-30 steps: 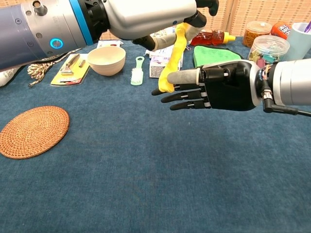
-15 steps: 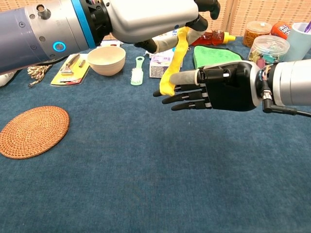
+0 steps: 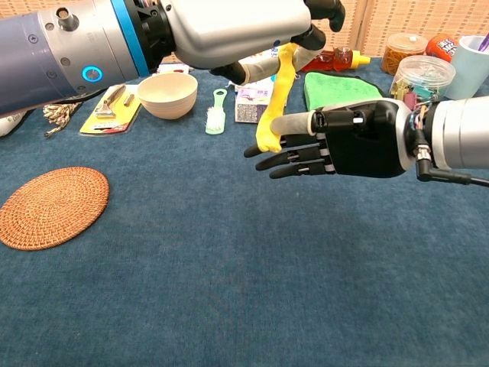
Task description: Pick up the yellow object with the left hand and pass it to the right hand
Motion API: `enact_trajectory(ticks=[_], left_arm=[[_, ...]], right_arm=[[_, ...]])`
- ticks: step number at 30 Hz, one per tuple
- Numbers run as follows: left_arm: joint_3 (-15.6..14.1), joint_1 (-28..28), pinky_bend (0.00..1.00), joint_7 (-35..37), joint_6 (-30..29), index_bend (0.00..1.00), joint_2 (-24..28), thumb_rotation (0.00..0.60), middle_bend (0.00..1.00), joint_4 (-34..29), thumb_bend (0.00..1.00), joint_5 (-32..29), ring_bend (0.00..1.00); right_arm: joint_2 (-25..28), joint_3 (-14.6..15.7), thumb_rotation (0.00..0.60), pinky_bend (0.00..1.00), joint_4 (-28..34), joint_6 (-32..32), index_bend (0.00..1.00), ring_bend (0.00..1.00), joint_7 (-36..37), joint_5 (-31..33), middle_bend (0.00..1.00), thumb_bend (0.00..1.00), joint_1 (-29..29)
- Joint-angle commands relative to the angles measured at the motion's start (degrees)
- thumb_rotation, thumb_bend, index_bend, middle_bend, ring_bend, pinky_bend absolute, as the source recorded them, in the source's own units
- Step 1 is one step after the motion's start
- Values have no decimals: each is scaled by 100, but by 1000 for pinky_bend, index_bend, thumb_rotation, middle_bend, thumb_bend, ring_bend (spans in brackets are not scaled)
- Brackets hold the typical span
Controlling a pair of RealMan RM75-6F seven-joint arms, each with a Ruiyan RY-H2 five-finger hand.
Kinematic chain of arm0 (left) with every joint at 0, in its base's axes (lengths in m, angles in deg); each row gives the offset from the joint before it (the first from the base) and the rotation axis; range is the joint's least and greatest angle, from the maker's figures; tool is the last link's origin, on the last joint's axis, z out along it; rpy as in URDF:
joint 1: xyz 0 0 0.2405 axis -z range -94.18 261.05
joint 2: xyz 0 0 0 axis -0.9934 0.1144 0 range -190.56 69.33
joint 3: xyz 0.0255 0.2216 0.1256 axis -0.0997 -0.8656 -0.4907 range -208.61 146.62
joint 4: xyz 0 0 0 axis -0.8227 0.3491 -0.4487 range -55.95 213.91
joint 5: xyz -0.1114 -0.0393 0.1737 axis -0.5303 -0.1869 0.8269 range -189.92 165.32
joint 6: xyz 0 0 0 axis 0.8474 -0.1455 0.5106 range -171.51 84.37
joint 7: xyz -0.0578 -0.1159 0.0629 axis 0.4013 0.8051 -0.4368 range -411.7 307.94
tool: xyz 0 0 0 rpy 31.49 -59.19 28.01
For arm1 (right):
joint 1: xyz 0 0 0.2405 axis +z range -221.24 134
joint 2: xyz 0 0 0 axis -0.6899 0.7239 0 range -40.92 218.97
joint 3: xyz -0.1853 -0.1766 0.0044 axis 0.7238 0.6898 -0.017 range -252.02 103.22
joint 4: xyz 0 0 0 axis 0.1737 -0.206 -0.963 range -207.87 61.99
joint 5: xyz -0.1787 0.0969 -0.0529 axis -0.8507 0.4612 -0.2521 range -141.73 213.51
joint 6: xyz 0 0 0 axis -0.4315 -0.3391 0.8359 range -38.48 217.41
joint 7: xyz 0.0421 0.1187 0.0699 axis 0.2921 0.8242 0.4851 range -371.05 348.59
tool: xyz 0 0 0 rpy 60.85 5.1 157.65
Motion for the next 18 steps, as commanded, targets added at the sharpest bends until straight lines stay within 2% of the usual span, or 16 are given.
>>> enact_trajectory(ticks=[1,7,18], left_arm=[[0,1,33,-2,0,666,-2,600,240,3,551,-8,141],[-7,7,33,-8,-2,667,-14,600,240,13,551,-12,141],[0,-10,33,-5,-24,683,3,600,255,17,551,-59,141]], right_arm=[[-4,3,600,93,-10,-8,576,273,-18,11,327,536,-3],[-2,-3,600,127,6,-40,612,349,-101,42,376,573,3],[32,16,600,130,42,-127,627,387,-215,40,403,580,11]])
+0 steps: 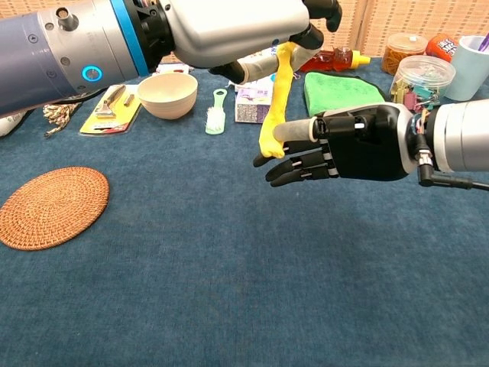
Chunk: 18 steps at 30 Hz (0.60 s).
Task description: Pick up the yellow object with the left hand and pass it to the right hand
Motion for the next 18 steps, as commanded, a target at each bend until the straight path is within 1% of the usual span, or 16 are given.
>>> enact_trajectory(ticks=[1,10,18], left_arm=[[3,-6,33,2,-8,684,4,600,256,-1,551,-11,141],[53,-55,33,15,-72,699,93,600,277,-25,551,-95,145],[26,-93,33,-6,-91,702,135,600,280,-10,551,-111,149]], right_arm=[[12,6,600,130,14,-20,629,390,-22,-19,404,581,6],[57,42,600,131,46,-50,639,413,-31,-101,414,582,10],[82,65,600,135,72,-30,642,424,-60,-136,419,584,8]])
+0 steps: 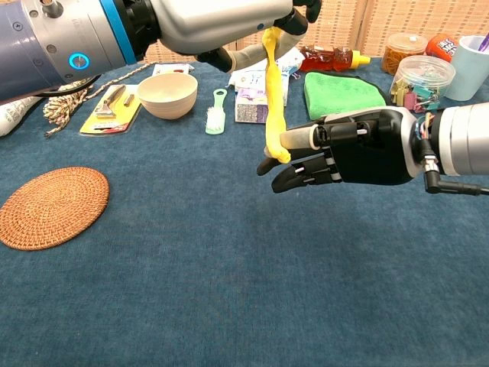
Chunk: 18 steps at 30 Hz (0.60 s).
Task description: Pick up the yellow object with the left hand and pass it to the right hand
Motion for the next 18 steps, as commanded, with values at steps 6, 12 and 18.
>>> enact_trajectory(ticks=[6,12,18], left_arm=[[104,-32,33,25,-71,702,38,600,281,55,551,-116,149],[137,-84,33,58,-142,708,150,600,285,70,551,-173,150],[185,-153,33,71,-226,709,278,600,288,62,551,-251,151]], right_arm=[[52,30,600,137,25,13,644,432,-21,-27,421,584,-4],[97,73,600,137,34,42,645,432,4,-81,422,585,-19],[150,124,600,137,47,113,645,432,69,-151,422,585,-47]])
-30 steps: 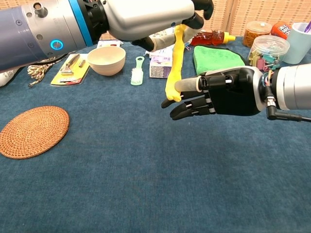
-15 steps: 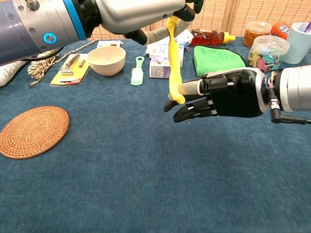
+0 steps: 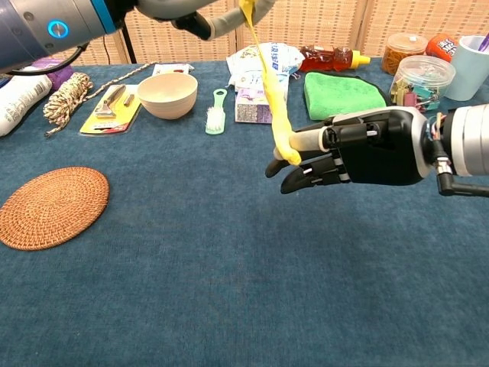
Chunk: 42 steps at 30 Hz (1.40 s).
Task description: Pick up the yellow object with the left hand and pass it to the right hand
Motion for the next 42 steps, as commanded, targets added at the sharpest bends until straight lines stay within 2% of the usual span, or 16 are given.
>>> enact_trajectory(ticks=[1,12,20,42], left_arm=[[21,-32,33,10,-40,709,51,600,288,-8,551,-31,151],[147,-235,33,71,-317,709,361,600,288,-85,551,-193,151],[123,-409,33,142,-439,709,677,600,288,-91,551,-240,150],[138,-796,33,401,-786,709,1079,600,288,314,552,-431,150]], right_arm=[[25,27,600,137,1,37,645,432,32,-41,422,585,-13],[145,176,600,139,-37,193,644,432,240,-213,422,585,-65],[198,261,600,139,-54,300,643,432,336,-298,422,584,-76],[294,448,600,139,-99,457,640,432,457,-346,422,584,-72]])
